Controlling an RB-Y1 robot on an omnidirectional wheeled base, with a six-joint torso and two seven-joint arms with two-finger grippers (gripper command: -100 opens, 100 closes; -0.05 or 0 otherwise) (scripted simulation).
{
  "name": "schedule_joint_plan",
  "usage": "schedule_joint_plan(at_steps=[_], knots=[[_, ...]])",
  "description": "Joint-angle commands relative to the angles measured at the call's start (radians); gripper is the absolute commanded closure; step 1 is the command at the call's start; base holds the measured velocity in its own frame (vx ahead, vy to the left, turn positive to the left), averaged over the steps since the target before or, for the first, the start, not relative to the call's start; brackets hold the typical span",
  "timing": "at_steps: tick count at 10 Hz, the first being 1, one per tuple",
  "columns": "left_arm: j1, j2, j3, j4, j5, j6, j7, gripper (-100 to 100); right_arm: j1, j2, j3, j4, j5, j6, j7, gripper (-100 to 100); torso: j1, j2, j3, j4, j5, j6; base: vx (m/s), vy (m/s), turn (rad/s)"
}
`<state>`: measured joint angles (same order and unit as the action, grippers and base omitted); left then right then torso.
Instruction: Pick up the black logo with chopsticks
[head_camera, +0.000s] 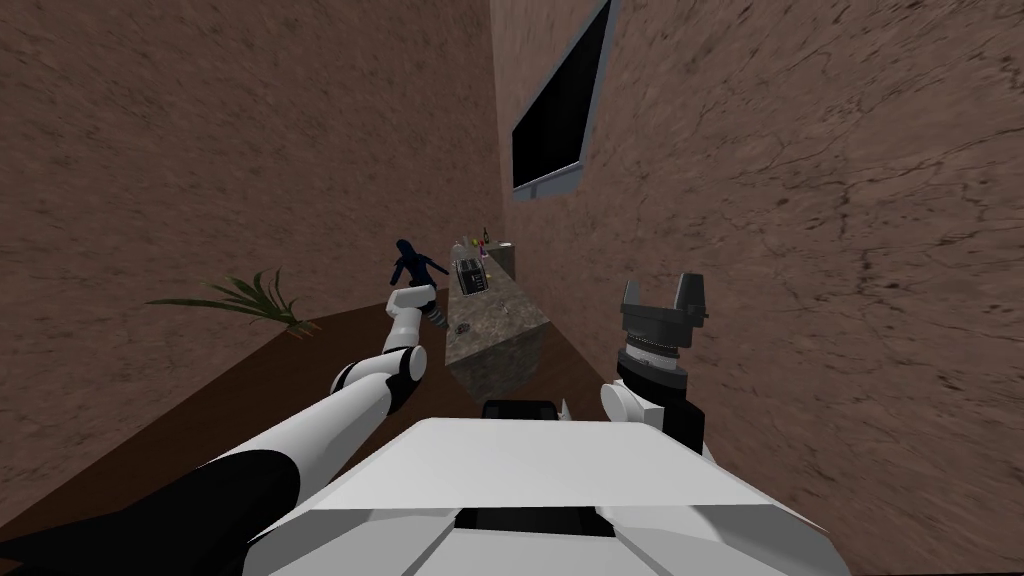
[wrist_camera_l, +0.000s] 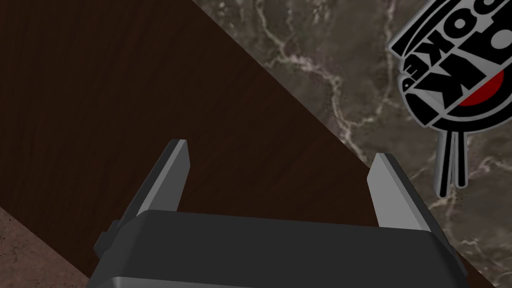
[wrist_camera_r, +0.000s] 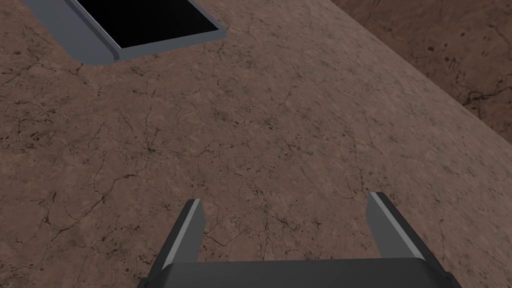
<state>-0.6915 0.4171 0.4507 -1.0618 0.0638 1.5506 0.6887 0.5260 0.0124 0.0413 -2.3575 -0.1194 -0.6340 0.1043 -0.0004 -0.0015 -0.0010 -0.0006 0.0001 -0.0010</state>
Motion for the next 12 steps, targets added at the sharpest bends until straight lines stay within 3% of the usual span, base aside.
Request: schedule_joint_plan(at_steps=[1,2,5,6,12], knots=[[-0.009,0.003,0.007,0.017,-0.001,0.048,0.010,-100,0.000,0.000,0.000,0.000,0.000,0.000,0.000,0,0.000,0.000,0.000,0.000,0.000,0.000,0.011,-0.004,-0.029],[-0.014,0.002,0.011,0.031,-0.002,0.074,0.018,-100,0.000,0.000,0.000,0.000,0.000,0.000,0.000,0,0.000,0.001,0.000,0.000,0.000,0.000,0.006,-0.008,-0.023],[-0.014,0.002,0.011,0.031,-0.002,0.079,0.018,-100,0.000,0.000,0.000,0.000,0.000,0.000,0.000,0,-0.001,0.001,0.001,0.000,0.000,0.000,0.003,-0.010,-0.012],[-0.018,0.002,0.016,0.044,-0.003,0.107,0.026,-100,0.000,0.000,0.000,0.000,0.000,0.000,0.000,0,-0.001,0.001,0.001,0.000,0.000,0.000,0.002,-0.006,-0.011],[-0.018,0.002,0.016,0.044,-0.003,0.107,0.026,-100,0.000,0.000,0.000,0.000,0.000,0.000,0.000,0,-0.001,0.001,0.001,0.000,0.000,0.000,0.001,-0.004,-0.006]])
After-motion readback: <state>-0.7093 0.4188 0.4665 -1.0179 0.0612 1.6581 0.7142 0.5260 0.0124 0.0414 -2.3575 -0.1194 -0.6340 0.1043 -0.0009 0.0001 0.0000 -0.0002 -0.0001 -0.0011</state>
